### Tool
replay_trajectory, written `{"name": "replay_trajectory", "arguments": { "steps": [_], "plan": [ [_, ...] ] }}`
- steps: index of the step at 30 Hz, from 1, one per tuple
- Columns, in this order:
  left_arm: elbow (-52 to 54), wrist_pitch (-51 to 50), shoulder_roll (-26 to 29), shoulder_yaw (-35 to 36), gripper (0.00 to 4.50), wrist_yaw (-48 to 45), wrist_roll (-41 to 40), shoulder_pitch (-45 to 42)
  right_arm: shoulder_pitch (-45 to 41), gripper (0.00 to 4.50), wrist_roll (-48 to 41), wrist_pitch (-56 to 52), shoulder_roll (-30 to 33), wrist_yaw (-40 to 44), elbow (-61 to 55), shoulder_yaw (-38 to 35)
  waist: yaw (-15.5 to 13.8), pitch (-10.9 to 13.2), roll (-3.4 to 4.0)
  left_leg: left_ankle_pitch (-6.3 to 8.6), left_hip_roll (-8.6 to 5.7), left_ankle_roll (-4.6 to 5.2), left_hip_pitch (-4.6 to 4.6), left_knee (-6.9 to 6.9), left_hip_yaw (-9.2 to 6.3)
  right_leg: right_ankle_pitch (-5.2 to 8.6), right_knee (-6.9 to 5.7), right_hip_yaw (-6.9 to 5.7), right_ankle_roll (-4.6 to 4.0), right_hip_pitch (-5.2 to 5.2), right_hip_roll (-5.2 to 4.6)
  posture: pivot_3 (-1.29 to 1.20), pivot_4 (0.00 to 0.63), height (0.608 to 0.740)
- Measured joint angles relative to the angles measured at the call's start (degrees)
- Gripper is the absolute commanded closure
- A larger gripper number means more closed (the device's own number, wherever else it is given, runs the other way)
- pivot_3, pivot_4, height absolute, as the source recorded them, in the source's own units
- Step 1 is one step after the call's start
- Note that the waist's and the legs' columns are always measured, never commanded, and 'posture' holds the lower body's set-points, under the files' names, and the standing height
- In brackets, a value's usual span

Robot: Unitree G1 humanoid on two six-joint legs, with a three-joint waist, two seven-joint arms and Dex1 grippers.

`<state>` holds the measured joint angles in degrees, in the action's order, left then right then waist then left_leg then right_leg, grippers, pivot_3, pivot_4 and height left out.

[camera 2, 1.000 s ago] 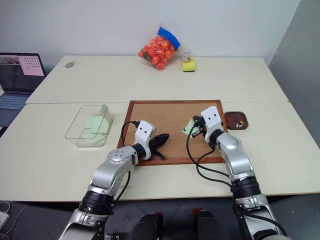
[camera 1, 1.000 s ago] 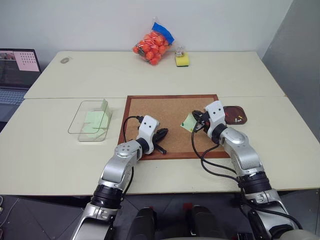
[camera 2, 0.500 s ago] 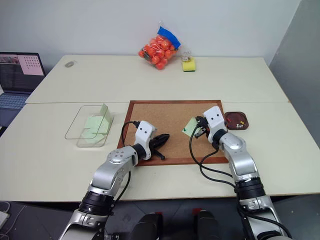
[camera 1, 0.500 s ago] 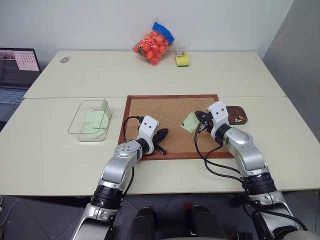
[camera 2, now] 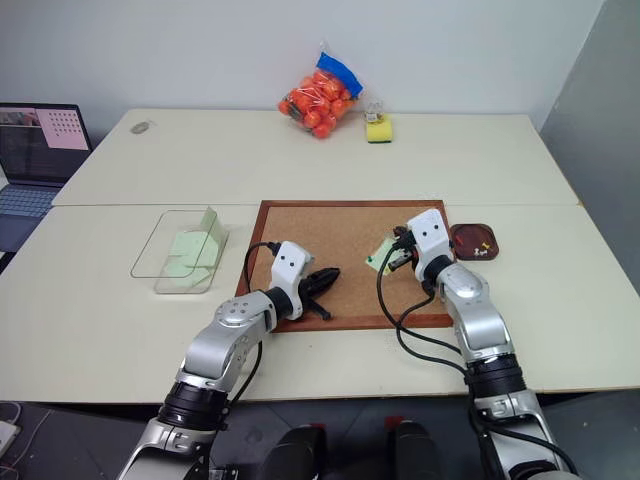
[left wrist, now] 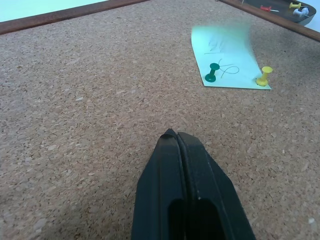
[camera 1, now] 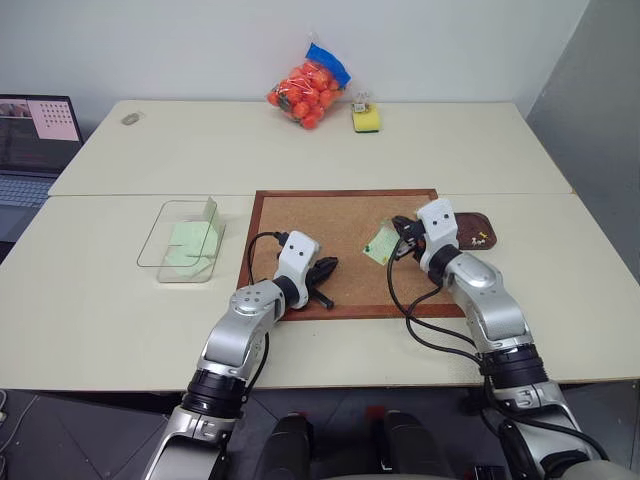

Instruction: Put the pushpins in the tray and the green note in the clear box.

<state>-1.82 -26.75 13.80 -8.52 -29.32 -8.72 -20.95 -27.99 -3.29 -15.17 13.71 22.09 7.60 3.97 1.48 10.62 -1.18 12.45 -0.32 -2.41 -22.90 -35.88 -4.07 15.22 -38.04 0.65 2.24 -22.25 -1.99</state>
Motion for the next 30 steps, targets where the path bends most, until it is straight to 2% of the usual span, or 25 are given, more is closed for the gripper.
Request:
{"name": "replay_trajectory", "arguments": {
  "steps": [10,16,22,30],
  "plan": [
    [0.0,0.0,0.0,0.0,4.50,0.1,0.0,0.0,0.6,4.43,-1.8,-1.6,-1.1,1.4,-0.4,-0.2,0.0,0.0,0.00,0.00,0.00,0.00,0.00,0.01,0.00,0.00,0.01,-0.01,0.00,0.00,0.00,0.00,0.150,0.740],
    [0.1,-0.1,0.0,0.0,4.50,0.1,0.0,0.0,-1.0,4.43,-2.1,-1.3,-0.5,-7.2,0.6,-7.9,0.0,0.0,0.00,0.00,-0.01,0.00,0.00,0.02,0.01,0.00,0.01,0.02,0.00,0.00,-0.03,0.00,0.150,0.740],
    [0.1,-0.1,0.0,0.0,4.50,0.0,0.0,0.0,-2.7,4.43,-0.2,-0.9,2.2,-15.9,8.2,-13.6,0.0,0.0,0.00,0.00,-0.02,0.00,0.00,0.04,0.11,-0.02,0.01,0.07,-0.04,-0.01,-0.03,0.00,0.150,0.740],
    [-0.1,0.0,0.0,0.0,4.50,-0.1,0.1,-0.2,-8.1,4.43,-0.1,-1.3,3.8,-19.2,17.9,-15.7,0.1,0.0,0.01,0.00,-0.01,0.01,0.02,0.05,0.16,-0.03,0.00,0.11,-0.03,-0.01,-0.01,0.00,0.150,0.740]
  ]
}}
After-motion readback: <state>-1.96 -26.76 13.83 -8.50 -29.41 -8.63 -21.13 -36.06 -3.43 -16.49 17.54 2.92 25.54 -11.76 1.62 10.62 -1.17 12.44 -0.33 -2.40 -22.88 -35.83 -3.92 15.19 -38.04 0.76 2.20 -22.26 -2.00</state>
